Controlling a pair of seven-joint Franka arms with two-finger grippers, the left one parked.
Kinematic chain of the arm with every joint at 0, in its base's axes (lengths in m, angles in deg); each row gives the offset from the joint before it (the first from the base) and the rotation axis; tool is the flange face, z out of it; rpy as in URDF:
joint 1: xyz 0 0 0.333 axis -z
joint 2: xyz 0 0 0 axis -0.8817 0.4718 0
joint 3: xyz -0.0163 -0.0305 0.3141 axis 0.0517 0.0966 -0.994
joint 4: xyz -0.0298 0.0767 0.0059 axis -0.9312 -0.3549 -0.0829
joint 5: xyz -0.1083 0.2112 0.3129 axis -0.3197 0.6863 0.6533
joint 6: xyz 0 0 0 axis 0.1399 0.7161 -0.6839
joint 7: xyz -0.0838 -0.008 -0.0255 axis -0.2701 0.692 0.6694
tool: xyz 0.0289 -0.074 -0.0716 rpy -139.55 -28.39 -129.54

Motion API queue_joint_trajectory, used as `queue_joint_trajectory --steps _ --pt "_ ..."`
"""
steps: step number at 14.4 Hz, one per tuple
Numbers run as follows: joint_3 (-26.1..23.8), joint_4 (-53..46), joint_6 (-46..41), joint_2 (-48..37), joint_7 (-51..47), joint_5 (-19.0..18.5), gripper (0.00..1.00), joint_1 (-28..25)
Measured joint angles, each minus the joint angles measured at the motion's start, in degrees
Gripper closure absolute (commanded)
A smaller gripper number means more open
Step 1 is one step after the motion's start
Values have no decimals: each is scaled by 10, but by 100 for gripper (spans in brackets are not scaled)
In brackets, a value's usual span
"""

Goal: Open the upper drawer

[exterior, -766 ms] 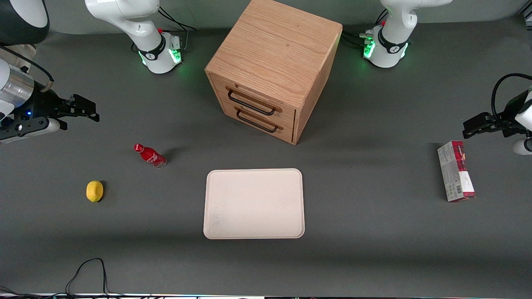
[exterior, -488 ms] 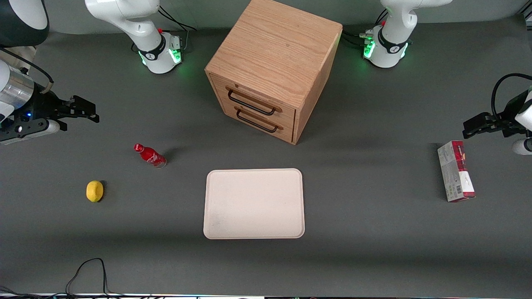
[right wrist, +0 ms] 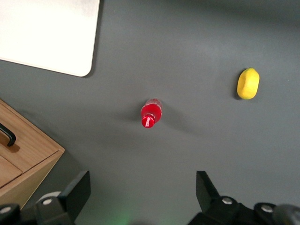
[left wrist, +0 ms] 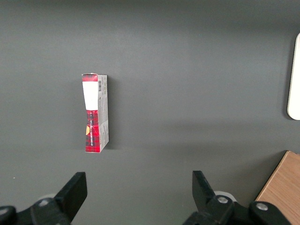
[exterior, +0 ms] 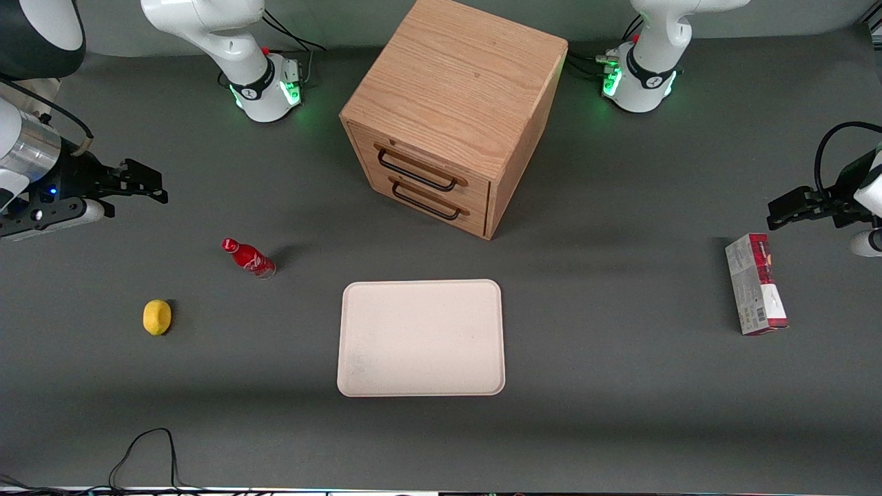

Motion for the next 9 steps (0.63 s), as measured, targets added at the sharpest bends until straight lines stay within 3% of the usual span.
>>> queue_joint_trajectory --steps 9 --pt "-2 -13 -5 25 0 1 0 -11"
